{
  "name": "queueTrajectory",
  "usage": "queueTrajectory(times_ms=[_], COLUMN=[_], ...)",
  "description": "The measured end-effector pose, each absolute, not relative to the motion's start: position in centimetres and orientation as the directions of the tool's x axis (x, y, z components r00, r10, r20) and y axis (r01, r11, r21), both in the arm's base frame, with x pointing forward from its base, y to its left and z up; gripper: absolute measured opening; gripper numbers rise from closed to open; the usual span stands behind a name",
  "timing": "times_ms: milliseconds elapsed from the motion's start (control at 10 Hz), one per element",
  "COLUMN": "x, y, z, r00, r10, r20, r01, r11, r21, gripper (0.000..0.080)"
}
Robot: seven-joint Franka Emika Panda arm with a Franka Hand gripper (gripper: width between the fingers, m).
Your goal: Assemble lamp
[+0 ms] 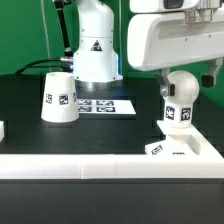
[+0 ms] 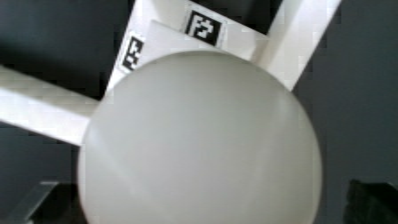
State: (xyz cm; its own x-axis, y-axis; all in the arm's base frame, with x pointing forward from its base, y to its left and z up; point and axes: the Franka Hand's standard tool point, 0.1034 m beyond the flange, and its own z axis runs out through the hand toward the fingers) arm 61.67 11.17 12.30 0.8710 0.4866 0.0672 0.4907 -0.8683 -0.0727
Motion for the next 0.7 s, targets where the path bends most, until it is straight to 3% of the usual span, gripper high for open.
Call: queueTrajectory(times_ms=[300,700], x=[62.17,62.05], y=[10.87,11.11], z=[12.29,12.14], r00=[0.596,0.314], r10=[0.798,0.949], r20=[0.088,0.036], r01=[0.801,0.947], r11=[-0.599,-0.316], r21=[0.012,0.059], gripper=[0.0698,0.0698])
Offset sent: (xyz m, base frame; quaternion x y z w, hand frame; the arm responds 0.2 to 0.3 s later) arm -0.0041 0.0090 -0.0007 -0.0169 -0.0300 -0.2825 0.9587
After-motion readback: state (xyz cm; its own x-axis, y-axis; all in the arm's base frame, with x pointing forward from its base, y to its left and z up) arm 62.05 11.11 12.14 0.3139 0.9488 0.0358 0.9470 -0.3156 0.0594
